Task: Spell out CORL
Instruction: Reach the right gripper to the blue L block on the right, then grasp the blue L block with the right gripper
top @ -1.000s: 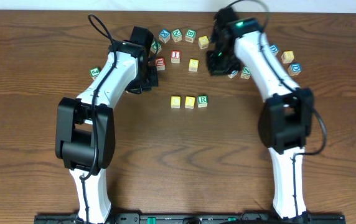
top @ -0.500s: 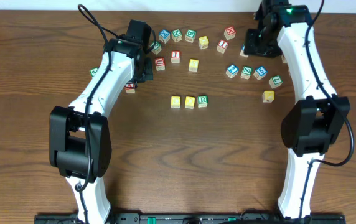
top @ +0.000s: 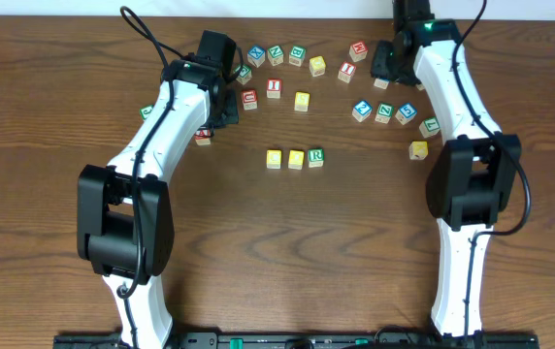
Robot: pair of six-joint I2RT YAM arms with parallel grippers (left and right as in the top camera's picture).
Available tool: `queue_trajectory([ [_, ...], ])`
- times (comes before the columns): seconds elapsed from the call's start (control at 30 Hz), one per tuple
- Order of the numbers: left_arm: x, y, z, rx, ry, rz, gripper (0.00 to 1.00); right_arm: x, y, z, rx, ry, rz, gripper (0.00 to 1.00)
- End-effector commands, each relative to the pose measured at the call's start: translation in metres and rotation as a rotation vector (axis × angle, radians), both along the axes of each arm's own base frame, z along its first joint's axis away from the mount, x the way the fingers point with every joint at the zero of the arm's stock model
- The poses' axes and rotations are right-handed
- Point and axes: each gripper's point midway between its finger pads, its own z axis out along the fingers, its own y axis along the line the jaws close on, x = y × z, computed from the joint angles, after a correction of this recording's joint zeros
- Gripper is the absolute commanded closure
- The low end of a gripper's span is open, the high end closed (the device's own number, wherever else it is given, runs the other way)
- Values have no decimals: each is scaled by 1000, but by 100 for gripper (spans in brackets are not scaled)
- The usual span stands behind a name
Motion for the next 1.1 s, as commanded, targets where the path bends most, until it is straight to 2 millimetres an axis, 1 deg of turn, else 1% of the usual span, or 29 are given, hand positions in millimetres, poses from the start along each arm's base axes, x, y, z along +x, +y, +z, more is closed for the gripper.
queue_trajectory([
  [0.0, -2, 5, -1, 15, 3, 13, 92, 6, 3, -9, -11, -13, -52, 55],
  [0.17, -2, 5, -1, 15, 3, 13, 92, 10, 3, -25, -34, -9, -60, 55],
  [0.37, -2, 5, -1, 15, 3, 13, 91, 10, 3, -48, -41, 21, -59, 53],
  [0.4, -2, 5, -1, 15, 3, 13, 91, 9, 3, -50, -42, 24, -60, 52],
  [0.43, -2, 5, -1, 15, 3, 13, 85, 9, 2, -52, -46, 25, -62, 52],
  [0.5, -2, 5, -1, 15, 3, 13, 83, 9, -2, -56, -63, 29, -69, 51],
  [0.6, -2, 5, -1, 15, 3, 13, 83, 10, -3, -61, -67, 34, -70, 46],
  [0.73, -2, 5, -1, 15, 3, 13, 83, 10, -3, -69, -69, 43, -70, 45],
  [0.77, -2, 5, -1, 15, 3, 13, 83, 10, -3, -75, -70, 48, -69, 45],
  [0.87, -2, 5, -1, 15, 4, 13, 83, 11, -3, -83, -70, 50, -70, 46],
  [0.9, -2, 5, -1, 15, 4, 13, 79, 12, -2, -85, -65, 48, -68, 47],
  [0.93, -2, 5, -1, 15, 3, 13, 79, 13, -1, -88, -63, 48, -67, 49],
  [1.07, -2, 5, -1, 15, 3, 13, 78, 17, -1, -89, -65, 31, -58, 57],
])
